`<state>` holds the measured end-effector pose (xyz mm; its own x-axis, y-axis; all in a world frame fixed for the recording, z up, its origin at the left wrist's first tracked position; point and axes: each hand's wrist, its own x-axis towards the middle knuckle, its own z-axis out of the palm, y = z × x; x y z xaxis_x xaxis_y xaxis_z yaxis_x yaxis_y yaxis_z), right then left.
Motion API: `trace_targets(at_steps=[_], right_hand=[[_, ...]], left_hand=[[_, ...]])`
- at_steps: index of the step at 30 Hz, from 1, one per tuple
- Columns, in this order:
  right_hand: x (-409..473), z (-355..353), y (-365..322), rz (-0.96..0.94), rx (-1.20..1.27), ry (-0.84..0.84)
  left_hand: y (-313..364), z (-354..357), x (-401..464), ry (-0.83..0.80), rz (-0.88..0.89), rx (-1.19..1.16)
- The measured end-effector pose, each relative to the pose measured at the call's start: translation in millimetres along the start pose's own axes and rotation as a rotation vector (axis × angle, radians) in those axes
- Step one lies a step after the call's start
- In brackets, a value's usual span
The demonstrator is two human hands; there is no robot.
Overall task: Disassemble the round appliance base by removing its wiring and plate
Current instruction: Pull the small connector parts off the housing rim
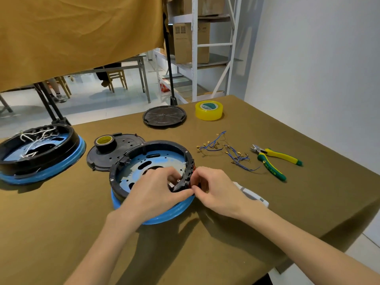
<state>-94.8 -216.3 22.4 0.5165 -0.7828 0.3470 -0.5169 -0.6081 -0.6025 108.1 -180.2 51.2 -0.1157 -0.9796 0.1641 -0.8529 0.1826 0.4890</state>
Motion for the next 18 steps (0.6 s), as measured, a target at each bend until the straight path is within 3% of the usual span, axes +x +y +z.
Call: trace_targets(at_steps=[3, 6, 9, 12, 18], right_hand=[[-0.8, -0.9, 3.8, 0.067, 0.133, 0.007], [-4.8, -0.5, 7.0, 0.097, 0.233, 0.05], [-6.3, 2.2, 7.1, 0.095, 0.254, 0.044], [-6.5, 2.8, 7.3, 0.1, 0.263, 0.041], [-10.5, 5.5, 7.3, 0.112, 0.263, 0.042]], left_hand=[[7.0, 17.6, -0.2, 0.222, -0.002, 0.094], [6.5, 27.0, -1.6, 0.3, 0.051, 0.17], [3.6, 29.2, -0.7, 0.31, 0.091, 0.191], [0.3, 29.2, -1.5, 0.28, 0.044, 0.068], [4.0, 30.4, -4.7, 0.331, -0.058, 0.158]])
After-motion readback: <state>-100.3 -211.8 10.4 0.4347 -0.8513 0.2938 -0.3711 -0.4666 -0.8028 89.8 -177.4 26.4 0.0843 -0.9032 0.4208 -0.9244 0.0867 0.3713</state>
